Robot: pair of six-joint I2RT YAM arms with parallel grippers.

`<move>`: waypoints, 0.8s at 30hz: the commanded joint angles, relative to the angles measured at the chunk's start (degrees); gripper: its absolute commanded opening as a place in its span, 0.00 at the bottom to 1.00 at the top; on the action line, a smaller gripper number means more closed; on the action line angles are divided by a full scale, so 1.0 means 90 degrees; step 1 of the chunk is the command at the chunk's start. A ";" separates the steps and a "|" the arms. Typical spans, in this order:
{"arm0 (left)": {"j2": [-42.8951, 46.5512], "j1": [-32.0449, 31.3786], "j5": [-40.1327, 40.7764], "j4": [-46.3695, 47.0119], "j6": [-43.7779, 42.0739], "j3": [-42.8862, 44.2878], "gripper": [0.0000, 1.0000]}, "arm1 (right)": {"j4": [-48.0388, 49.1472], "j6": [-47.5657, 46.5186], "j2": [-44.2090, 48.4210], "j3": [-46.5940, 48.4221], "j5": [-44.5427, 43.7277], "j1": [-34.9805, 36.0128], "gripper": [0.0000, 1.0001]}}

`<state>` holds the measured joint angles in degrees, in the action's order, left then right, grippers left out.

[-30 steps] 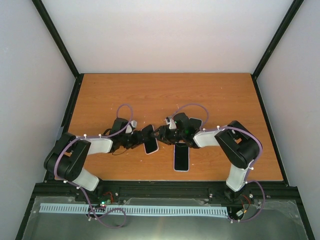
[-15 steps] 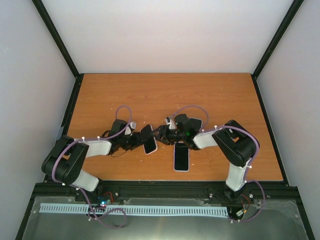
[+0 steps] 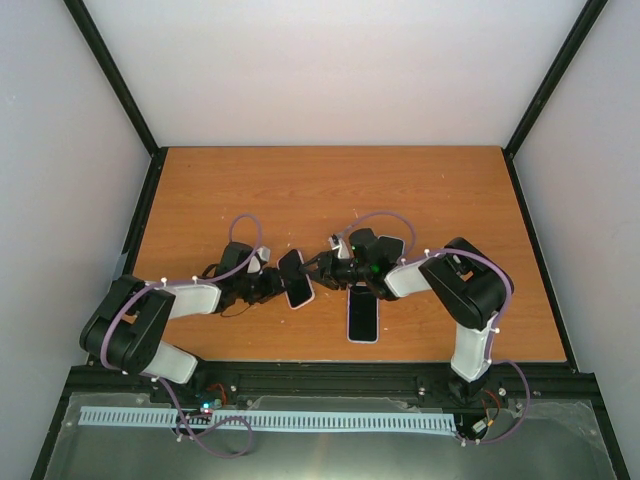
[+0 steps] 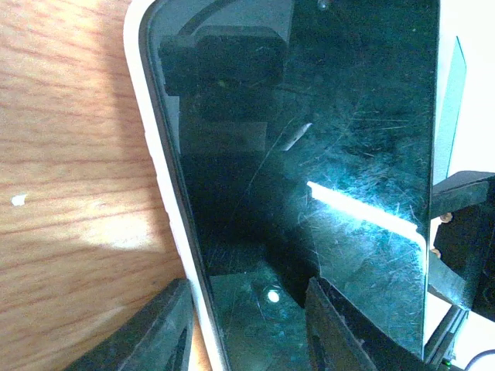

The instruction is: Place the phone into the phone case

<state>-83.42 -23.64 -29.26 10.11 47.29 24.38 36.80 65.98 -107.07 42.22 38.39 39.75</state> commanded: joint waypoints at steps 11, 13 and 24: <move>-0.0012 -0.0126 -0.0372 0.0214 0.0000 -0.0144 0.44 | 0.0296 -0.0327 -0.0297 0.0177 0.1175 0.0197 0.41; -0.0016 -0.0127 -0.0443 0.0207 -0.0026 -0.0102 0.46 | 0.0341 -0.0352 -0.0272 0.0154 0.1170 0.0192 0.35; -0.0018 -0.0127 -0.0306 -0.0088 -0.0114 0.0050 0.51 | 0.0733 -0.0235 0.0011 -0.0249 0.0903 0.0136 0.10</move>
<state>-83.24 -23.83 -31.75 11.09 47.42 23.64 37.58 64.16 -109.86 40.86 44.31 40.21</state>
